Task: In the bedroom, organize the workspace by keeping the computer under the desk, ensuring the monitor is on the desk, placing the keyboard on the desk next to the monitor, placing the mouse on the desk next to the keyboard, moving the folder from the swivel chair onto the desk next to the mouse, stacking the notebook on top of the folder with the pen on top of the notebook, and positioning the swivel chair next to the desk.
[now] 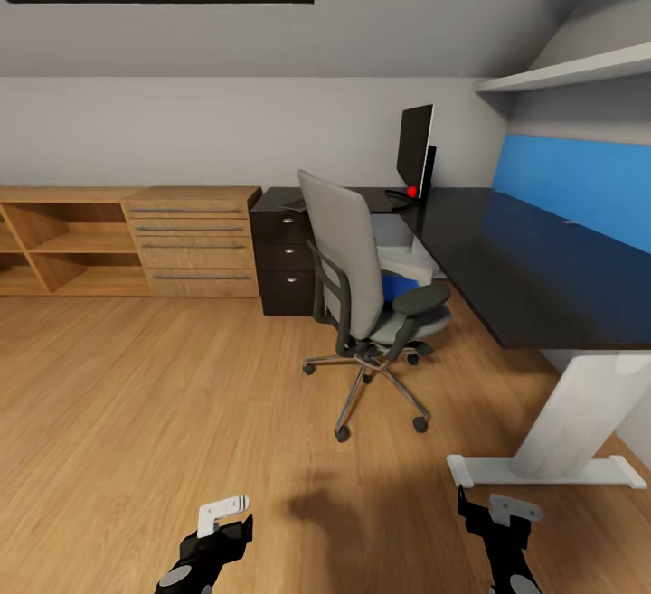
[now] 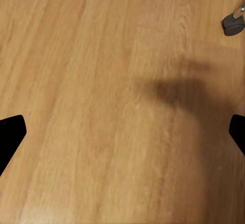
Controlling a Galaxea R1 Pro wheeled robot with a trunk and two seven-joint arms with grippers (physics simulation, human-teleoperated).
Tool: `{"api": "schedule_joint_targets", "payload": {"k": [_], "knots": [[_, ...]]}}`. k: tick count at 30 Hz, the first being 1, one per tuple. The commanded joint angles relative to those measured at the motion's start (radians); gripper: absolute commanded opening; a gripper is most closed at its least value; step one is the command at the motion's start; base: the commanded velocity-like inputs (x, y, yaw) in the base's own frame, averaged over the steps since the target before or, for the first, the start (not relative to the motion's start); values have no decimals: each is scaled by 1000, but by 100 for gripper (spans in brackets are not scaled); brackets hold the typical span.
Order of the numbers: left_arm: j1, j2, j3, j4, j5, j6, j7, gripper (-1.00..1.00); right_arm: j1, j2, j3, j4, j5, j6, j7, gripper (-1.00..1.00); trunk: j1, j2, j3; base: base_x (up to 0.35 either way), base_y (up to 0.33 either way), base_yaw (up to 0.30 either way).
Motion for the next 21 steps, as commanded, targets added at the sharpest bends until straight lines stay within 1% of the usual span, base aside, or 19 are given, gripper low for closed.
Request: {"api": "schedule_joint_targets", "payload": {"k": [1, 7, 12, 13, 15, 16, 20, 21], "knots": [[0, 0, -1, -2, 10, 4, 6, 100, -1, 0, -1, 1, 1, -3, -2, 100, 0, 0, -1, 20, 20, 0], [0, 0, -2, -3, 10, 0, 7, 100, 0, -1, -1, 4, 2, -3, 1, 100, 0, 0, -1, 6, 6, 0], [0, 0, -2, -6, 10, -73, 3, 100, -5, -5, 0, 27, 0, 27, -1, 100, 0, 0, -1, 0, 0, 0], [0, -1, -2, -7, 10, -95, 3, 100, -13, -6, -1, 29, -1, 58, -1, 100, 0, 0, -1, 0, 0, 0], [0, 0, -2, -10, 10, -109, 3, 100, -32, -8, -1, 30, -1, 103, -2, 100, 0, 0, -1, 0, 0, 0], [0, -1, -3, -18, 10, -118, 2, 100, -63, -11, -1, 30, -1, 156, -2, 100, 0, 0, -1, 0, 0, 0], [-1, -1, -3, -46, 11, -128, 2, 100, -141, -14, -1, 36, -2, 260, -1, 100, 0, 0, -1, 0, 0, 0], [-1, -1, -3, -65, 12, -131, 2, 100, -183, -16, -2, 38, -3, 305, 0, 100, 0, 0, -1, 0, 0, 0]]}}
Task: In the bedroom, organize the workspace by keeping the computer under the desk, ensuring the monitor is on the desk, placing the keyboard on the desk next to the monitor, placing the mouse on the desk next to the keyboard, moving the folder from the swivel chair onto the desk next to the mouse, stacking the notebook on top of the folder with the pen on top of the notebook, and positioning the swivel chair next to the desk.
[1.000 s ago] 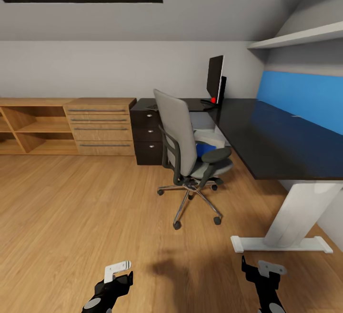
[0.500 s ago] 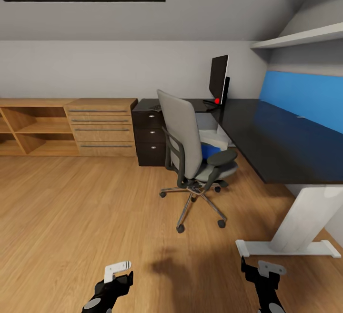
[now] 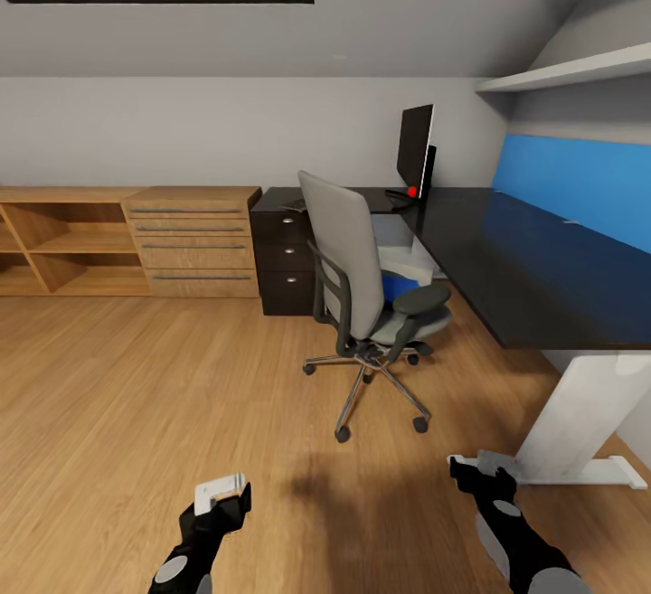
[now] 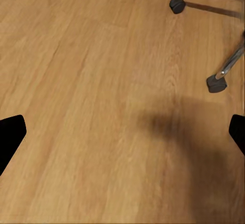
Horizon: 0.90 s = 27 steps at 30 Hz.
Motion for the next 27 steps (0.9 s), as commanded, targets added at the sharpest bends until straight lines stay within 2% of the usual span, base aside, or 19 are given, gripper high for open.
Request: {"api": "schedule_joint_targets", "payload": {"k": [1, 3, 5, 11, 21, 27], "knots": [[0, 0, -1, -14, 11, 3, 5, 100, -23, 0, -4, 2, -1, 19, 0, 100, 0, 0, -1, 0, 0, 0], [7, 0, -1, -53, 11, 2, 4, 100, -75, -2, -7, 5, -5, 76, 0, 100, 0, 0, -1, 0, 0, 0], [19, 0, -1, -82, 11, 1, 4, 100, -102, -2, -9, 12, -12, 109, 0, 100, 0, 0, -1, 0, 0, 0], [73, 0, -1, -179, 11, 3, 2, 100, -145, -2, -10, 65, -46, 160, 1, 100, 0, 0, -1, 0, 0, 0], [105, 0, -1, -222, 11, 2, 1, 100, -156, 3, -3, 144, -59, 161, 3, 100, 0, 0, -1, 8, 0, 0], [108, 1, -1, -226, 11, 4, 2, 100, -157, 1, -10, 149, -65, 162, 2, 100, 0, 0, -1, 210, -17, 0]]}}
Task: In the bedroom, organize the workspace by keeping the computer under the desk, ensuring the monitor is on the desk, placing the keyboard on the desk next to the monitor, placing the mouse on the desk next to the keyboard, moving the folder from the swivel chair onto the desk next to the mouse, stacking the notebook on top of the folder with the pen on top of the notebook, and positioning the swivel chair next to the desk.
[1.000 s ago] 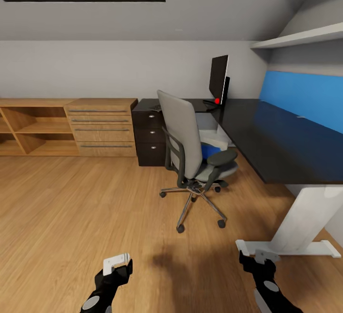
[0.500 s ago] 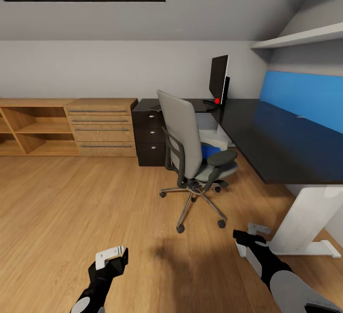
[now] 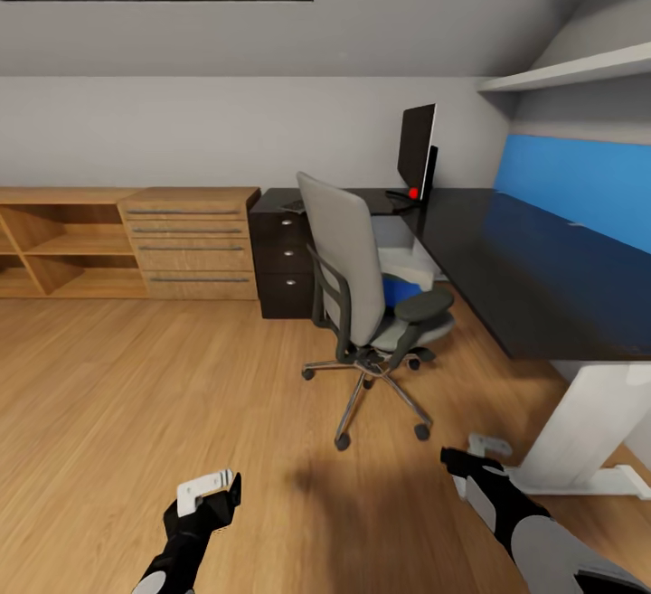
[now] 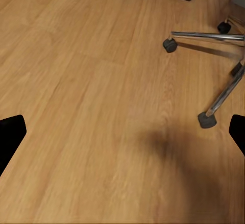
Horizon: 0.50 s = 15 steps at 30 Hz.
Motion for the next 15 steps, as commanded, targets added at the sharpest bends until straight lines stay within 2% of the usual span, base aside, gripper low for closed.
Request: {"api": "schedule_joint_targets", "payload": {"k": [1, 8, 15], "knots": [[0, 0, -1, -2, 10, 5, 5, 100, 0, 0, 1, -2, -7, 3, -3, 100, 0, 0, -1, 268, -28, 0], [0, -1, -2, -4, 12, 14, 5, 100, 0, -2, -4, -11, -12, -2, -4, 100, 0, 0, -1, 109, -7, 0], [0, -1, -2, -4, 12, 15, 5, 100, 1, -3, -2, -45, -10, -53, -5, 100, 0, 0, -1, 226, 0, 0]]}}
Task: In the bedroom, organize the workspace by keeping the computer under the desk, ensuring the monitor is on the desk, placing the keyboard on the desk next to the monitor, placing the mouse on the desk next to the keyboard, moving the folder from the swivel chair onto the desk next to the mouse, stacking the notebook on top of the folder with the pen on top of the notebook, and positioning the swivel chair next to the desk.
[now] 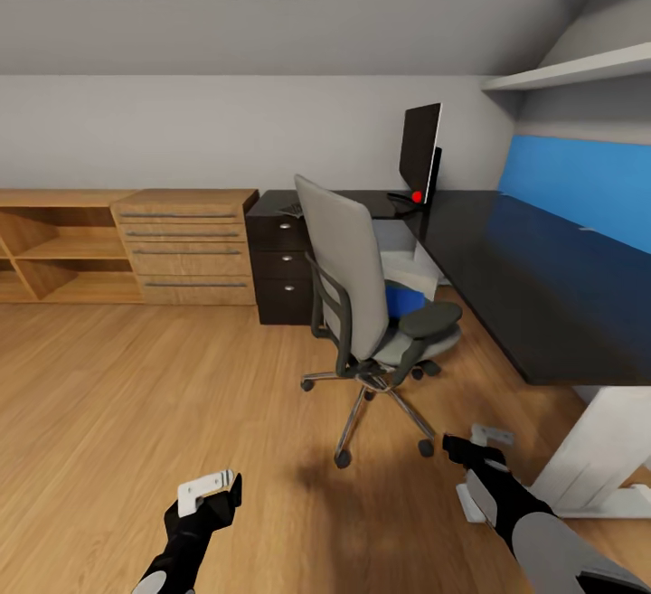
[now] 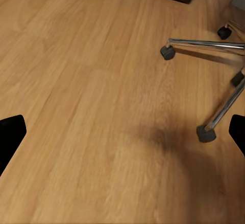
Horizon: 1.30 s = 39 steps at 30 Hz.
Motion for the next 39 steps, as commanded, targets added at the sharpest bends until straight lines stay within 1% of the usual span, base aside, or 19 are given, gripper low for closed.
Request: {"api": "schedule_joint_targets", "payload": {"k": [1, 4, 5, 8, 11, 22, 24, 25, 29, 39], "knots": [[0, 0, -1, -2, 10, 4, 6, 100, 0, 1, 1, -1, -5, -55, -2, 100, 0, 0, -1, 58, 0, 0], [0, 0, -2, -2, 10, 4, 6, 100, 0, 2, 1, 2, -2, -127, -2, 100, 0, 0, -1, 57, 0, 0], [0, 0, -2, -2, 10, 4, 6, 100, 0, 2, 2, 4, 0, -186, -2, 100, 0, 0, -1, 222, 0, 0], [0, 0, -2, -2, 10, 5, 5, 100, 0, 2, 1, 4, 1, -229, -2, 100, 0, 0, -1, 237, 0, 0], [0, 0, -2, -2, 10, 6, 5, 100, 1, 2, 2, 4, 1, -248, -3, 100, 0, 0, -1, 98, 0, 0], [0, 0, -2, 0, 9, 6, 5, 100, 1, 2, 2, 1, 1, -266, -3, 100, 0, 0, -1, 155, 0, 0], [0, 0, -2, 0, 9, 6, 5, 100, 1, 3, 2, 2, 1, -285, -4, 100, 0, 0, -1, 37, 0, 0], [0, 0, -2, 0, 9, 6, 5, 100, 2, 3, 2, 3, 2, -317, -4, 100, 0, 0, -1, 167, 0, 0], [0, 0, -2, 0, 9, 6, 5, 100, 3, 3, 2, 3, 2, -342, -5, 100, 0, 0, -1, 236, 0, 0], [0, 0, -2, 0, 9, 6, 6, 100, 3, 7, 3, 4, 1, -350, -6, 100, 0, 0, -1, 115, 0, 3]]}}
